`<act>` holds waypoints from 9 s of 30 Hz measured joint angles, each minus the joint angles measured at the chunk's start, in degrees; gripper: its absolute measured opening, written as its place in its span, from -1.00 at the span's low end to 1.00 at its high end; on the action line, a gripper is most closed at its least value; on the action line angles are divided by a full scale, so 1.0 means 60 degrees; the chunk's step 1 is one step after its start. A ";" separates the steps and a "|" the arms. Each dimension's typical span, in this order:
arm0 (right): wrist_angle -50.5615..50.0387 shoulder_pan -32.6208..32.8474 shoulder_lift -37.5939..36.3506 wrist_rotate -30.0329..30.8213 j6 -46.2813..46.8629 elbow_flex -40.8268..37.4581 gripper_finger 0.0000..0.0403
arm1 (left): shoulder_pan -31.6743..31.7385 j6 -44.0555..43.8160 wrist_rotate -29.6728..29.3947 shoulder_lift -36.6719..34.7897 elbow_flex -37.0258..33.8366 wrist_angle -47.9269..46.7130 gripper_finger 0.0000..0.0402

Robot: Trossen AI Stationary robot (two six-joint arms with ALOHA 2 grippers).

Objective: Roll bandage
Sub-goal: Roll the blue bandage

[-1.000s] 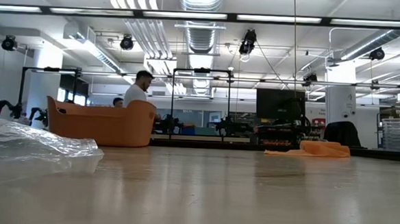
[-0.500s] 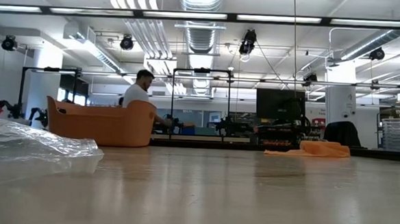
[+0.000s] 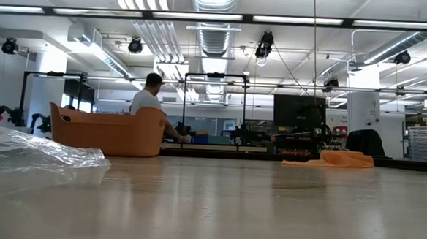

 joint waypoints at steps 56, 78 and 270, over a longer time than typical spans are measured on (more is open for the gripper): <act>0.1680 0.1645 -0.0083 0.0533 -0.3949 0.1623 -0.99 | 0.1588 -0.3480 0.1942 0.2642 -0.2846 0.2399 -1.00; 0.1070 0.1651 -0.0135 0.3586 -0.5301 0.2106 -0.99 | 0.0067 -0.2804 0.1733 0.1266 -0.2872 0.0890 -0.98; 0.0553 0.1952 0.0757 0.4094 -0.4441 0.2244 -0.71 | -0.0440 0.0994 0.0314 0.1264 -0.1448 0.0997 -0.44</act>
